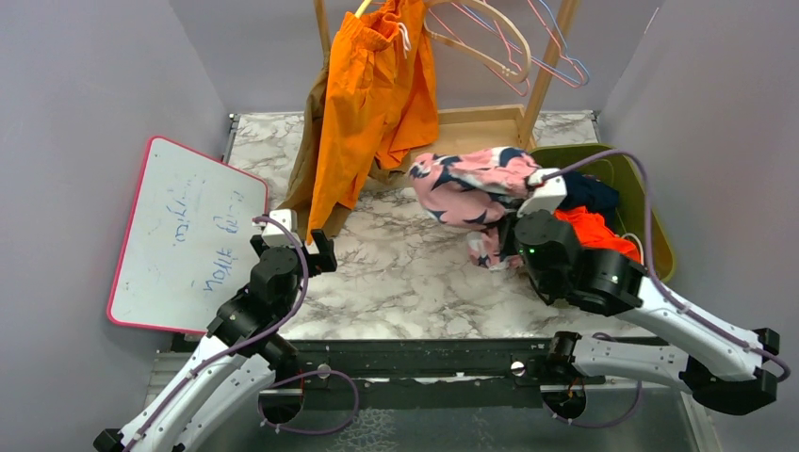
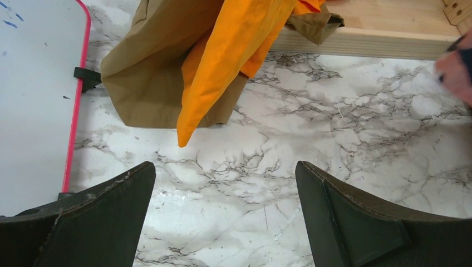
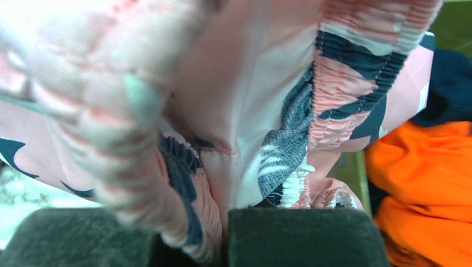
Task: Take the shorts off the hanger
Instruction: Pick up the shorts at the center of the board, then place the shorts in the basket.
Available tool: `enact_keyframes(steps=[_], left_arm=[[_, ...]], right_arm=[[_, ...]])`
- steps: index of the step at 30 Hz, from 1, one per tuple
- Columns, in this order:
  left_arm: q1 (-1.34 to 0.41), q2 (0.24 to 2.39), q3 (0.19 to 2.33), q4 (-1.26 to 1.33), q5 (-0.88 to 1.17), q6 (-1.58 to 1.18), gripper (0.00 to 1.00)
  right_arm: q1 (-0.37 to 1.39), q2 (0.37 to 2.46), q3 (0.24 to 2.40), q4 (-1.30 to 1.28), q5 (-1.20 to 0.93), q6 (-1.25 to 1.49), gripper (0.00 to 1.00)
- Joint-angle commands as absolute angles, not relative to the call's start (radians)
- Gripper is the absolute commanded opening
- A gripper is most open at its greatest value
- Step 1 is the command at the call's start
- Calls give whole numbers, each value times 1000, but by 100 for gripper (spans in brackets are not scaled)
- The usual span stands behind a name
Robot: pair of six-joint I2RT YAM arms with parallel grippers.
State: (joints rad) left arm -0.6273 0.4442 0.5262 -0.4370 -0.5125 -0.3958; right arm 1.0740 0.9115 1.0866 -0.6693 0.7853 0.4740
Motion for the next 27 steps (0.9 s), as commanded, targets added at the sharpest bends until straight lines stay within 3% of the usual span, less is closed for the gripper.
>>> enact_keyframes(steps=[1, 16, 23, 27], left_arm=[[-620, 449, 542, -430, -500, -400, 99], [-611, 464, 545, -431, -494, -400, 99], [-607, 463, 544, -431, -485, -400, 99], [-608, 459, 545, -431, -488, -400, 99]], right_arm=[[1078, 859, 1184, -869, 1015, 554, 1], [1077, 839, 1296, -1157, 1333, 706, 1], [1039, 886, 1222, -976, 1407, 533, 1], [962, 840, 1058, -488, 1384, 75, 1]])
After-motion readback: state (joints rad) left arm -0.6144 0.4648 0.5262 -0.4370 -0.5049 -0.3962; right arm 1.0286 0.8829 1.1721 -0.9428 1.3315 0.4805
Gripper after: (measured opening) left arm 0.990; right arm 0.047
